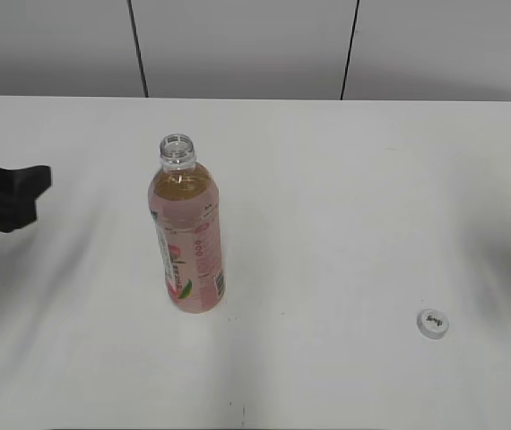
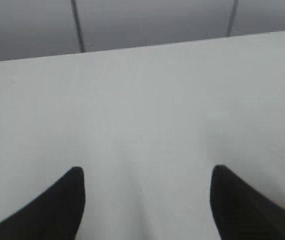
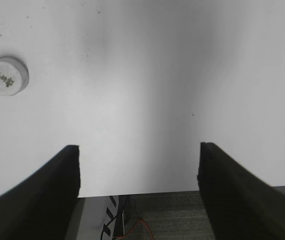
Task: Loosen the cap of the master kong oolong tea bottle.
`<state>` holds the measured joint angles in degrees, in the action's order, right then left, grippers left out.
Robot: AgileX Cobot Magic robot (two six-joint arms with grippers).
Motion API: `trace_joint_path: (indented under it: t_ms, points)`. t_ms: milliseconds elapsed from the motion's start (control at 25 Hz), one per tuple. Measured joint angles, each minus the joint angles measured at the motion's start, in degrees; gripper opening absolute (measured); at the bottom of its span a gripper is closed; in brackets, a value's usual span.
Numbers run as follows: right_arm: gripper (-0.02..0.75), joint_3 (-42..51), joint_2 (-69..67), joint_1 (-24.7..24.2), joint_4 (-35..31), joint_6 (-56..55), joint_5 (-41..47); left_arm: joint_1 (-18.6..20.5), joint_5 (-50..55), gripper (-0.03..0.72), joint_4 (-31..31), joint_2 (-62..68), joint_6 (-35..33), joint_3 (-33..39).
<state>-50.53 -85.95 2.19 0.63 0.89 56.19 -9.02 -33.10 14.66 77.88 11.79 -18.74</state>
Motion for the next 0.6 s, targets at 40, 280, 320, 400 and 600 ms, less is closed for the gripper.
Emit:
trace_joint_path:
  t_ms: [40,280,320,400,600]
  points:
    - [0.553,0.0,0.0,0.0,0.0,0.0,0.0,2.6,1.16,0.469,-0.17,-0.63,0.0,0.0]
    - [0.553,0.0,0.0,0.0,0.0,0.02,-0.33,15.97,3.57,0.469,0.72,-0.87,7.52,0.0]
    - [0.553,0.0,0.0,0.0,0.0,0.02,-0.45,16.64,3.71,0.469,1.58,-0.87,8.52,0.0]
    - [0.553,0.0,0.0,0.0,0.0,0.02,-0.52,16.96,3.71,0.469,4.07,-0.87,9.28,0.0]
    - [0.553,0.0,0.0,0.0,0.0,0.06,-0.35,16.96,6.74,0.469,8.47,-5.2,10.22,0.0]
